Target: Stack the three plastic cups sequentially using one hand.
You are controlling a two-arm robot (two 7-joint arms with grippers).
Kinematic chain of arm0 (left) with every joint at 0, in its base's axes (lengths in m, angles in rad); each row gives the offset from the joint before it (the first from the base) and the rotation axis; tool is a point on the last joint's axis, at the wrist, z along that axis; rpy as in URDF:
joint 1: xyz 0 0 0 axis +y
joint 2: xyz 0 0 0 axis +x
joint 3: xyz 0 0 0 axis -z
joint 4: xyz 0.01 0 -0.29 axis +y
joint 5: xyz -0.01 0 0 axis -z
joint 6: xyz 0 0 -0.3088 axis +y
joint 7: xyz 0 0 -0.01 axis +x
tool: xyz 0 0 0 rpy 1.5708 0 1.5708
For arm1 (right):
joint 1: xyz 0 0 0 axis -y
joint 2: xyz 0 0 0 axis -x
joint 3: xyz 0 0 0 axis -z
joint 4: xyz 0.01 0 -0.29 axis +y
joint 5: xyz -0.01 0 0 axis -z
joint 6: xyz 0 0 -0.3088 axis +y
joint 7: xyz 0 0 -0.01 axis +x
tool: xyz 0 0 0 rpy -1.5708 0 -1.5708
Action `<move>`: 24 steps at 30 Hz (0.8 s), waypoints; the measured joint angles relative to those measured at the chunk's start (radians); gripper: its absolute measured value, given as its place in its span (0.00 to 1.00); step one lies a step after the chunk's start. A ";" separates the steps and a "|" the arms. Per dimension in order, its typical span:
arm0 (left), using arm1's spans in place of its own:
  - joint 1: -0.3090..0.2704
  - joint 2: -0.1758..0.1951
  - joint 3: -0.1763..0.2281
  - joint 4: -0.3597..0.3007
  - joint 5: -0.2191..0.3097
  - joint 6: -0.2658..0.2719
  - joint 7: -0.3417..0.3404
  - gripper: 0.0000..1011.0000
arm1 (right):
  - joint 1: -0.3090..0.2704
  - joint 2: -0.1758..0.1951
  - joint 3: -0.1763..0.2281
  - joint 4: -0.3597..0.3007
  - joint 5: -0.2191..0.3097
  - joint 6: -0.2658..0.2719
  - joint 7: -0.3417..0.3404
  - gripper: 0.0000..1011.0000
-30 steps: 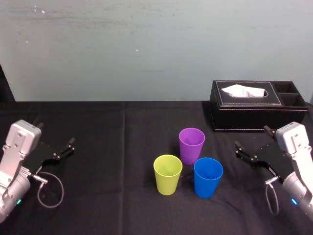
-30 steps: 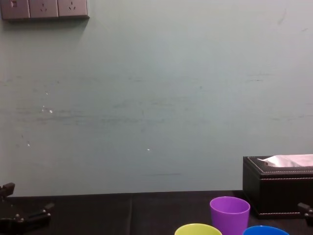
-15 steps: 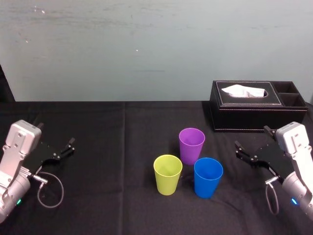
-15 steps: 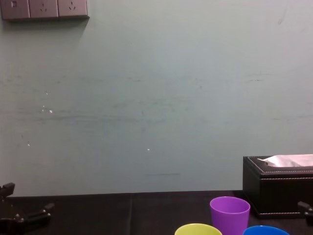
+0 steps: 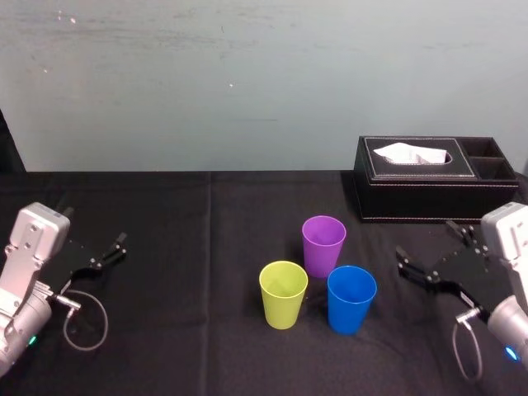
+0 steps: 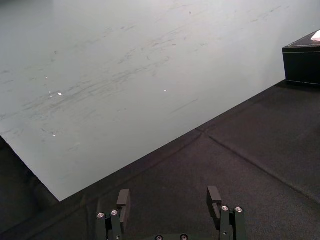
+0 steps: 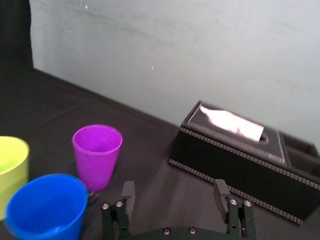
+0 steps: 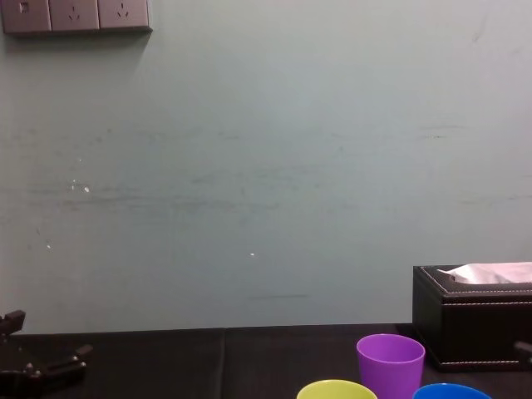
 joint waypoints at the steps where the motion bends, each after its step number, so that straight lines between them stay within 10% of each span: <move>1: 0.000 0.000 0.000 0.000 0.000 0.000 0.000 0.99 | -0.026 0.011 0.013 -0.036 0.014 0.031 0.000 0.99; 14: 0.000 0.000 0.000 0.000 0.000 0.000 0.000 0.99 | -0.207 0.068 0.100 -0.268 0.114 0.285 0.002 0.99; 24: 0.000 0.000 0.000 0.000 0.000 0.000 0.000 0.99 | -0.209 0.030 0.077 -0.300 0.127 0.370 0.034 0.99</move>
